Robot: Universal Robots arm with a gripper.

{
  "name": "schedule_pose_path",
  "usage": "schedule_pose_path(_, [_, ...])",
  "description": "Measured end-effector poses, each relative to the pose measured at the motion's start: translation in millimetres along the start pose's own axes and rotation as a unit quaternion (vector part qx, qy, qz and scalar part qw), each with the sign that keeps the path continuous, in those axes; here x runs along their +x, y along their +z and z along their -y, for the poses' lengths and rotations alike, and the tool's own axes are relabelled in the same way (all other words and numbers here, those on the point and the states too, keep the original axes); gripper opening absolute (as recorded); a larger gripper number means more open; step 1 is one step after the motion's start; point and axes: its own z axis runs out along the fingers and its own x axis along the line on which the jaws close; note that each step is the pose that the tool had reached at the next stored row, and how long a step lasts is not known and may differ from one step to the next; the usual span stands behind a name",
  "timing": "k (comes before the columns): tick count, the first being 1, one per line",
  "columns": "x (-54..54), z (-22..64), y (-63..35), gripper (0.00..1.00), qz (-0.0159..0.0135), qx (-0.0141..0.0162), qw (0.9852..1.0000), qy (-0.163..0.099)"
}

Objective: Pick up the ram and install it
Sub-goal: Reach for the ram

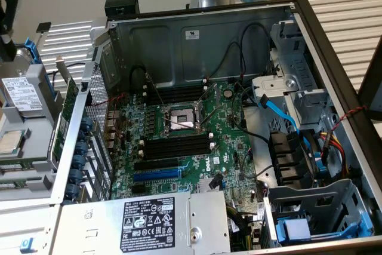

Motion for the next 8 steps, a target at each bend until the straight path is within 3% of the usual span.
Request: schedule_pose_path(8, [36.3,2.6,-0.5,0.11,0.0,0.0,1.0,0.0])
